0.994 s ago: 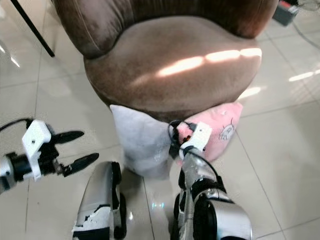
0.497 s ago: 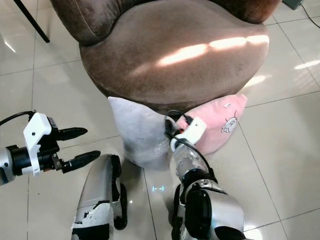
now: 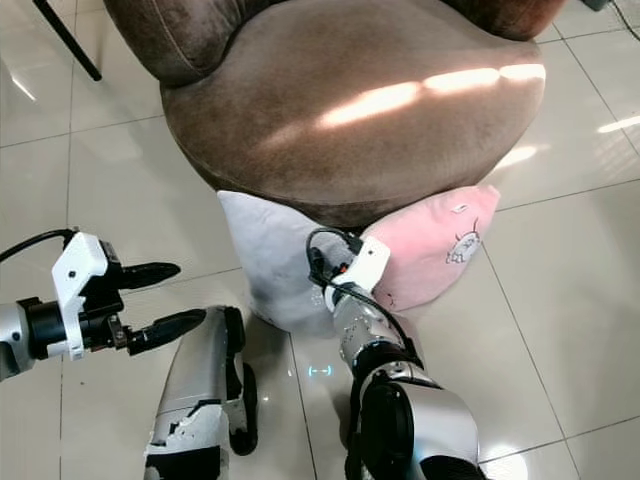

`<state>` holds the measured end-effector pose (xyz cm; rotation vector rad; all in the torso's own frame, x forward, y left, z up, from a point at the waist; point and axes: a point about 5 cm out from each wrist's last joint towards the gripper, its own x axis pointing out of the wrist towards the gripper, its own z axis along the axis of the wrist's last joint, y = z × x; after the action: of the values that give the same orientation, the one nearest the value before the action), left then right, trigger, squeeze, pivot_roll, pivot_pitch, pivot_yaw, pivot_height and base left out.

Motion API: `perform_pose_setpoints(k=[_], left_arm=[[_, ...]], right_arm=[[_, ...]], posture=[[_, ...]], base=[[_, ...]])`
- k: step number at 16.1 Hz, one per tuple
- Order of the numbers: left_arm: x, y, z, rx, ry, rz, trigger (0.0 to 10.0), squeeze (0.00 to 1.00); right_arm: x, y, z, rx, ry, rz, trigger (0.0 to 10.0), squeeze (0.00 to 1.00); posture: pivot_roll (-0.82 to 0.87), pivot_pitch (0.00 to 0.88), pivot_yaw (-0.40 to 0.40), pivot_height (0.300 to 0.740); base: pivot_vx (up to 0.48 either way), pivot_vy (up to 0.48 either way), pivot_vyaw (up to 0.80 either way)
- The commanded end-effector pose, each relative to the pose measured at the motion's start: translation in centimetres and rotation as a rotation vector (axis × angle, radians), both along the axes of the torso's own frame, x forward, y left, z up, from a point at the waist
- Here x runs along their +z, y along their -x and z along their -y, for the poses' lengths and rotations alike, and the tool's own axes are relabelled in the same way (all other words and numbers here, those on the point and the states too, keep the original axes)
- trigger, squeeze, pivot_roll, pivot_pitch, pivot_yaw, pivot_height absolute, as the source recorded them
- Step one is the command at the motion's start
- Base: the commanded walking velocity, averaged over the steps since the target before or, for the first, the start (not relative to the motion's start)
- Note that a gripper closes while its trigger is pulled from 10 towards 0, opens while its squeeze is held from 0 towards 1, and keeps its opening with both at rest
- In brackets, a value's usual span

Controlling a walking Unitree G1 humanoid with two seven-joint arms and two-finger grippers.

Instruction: Move the pillow to the sofa from floor

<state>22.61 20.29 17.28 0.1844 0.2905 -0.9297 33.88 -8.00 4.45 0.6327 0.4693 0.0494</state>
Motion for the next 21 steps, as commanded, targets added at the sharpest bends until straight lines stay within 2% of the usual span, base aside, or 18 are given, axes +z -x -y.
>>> perform_pose_setpoints(k=[1,2,3,4,11,17,21], left_arm=[[-0.2,0.6,0.3,-0.024,-0.004,-0.024,10.0,0.00],[-0.2,0.6,0.3,-0.024,-0.005,-0.024,10.0,0.00],[-0.2,0.5,0.3,-0.025,-0.006,-0.024,10.0,0.00],[-0.2,0.5,0.3,-0.025,-0.006,-0.025,10.0,0.00],[-0.5,1.2,0.4,-0.041,-0.013,-0.043,10.0,0.00],[-0.5,1.7,0.6,-0.037,-0.015,-0.047,10.0,0.00],[-1.3,1.6,1.7,-0.039,-0.011,-0.054,10.0,0.00]], right_arm=[[-1.2,1.1,-1.2,0.037,-0.034,-0.044,3.5,0.00],[-1.1,1.1,-1.3,0.037,-0.039,-0.039,2.7,0.00],[-1.1,1.1,-1.3,0.036,-0.042,-0.036,2.7,0.00],[-1.0,1.0,-1.3,0.033,-0.044,-0.034,0.0,0.00],[-1.0,1.1,-1.6,0.038,-0.054,-0.012,0.0,0.00],[-0.7,0.9,-1.2,0.003,-0.083,-0.001,0.0,0.00],[-0.8,0.9,-1.2,0.011,-0.080,0.003,0.0,0.00]], posture=[[0.38,0.390,0.063,0.567],[0.38,0.386,0.064,0.567],[0.38,0.386,0.064,0.567],[0.38,0.385,0.065,0.567],[0.39,0.378,0.056,0.567],[0.40,0.376,0.058,0.567],[0.40,0.376,0.061,0.567]], base=[[0.000,0.000,0.00],[0.000,0.000,0.00],[0.000,0.000,0.00],[0.000,0.000,0.00],[0.000,0.000,0.00],[0.000,0.000,0.00],[0.000,0.000,0.00]])
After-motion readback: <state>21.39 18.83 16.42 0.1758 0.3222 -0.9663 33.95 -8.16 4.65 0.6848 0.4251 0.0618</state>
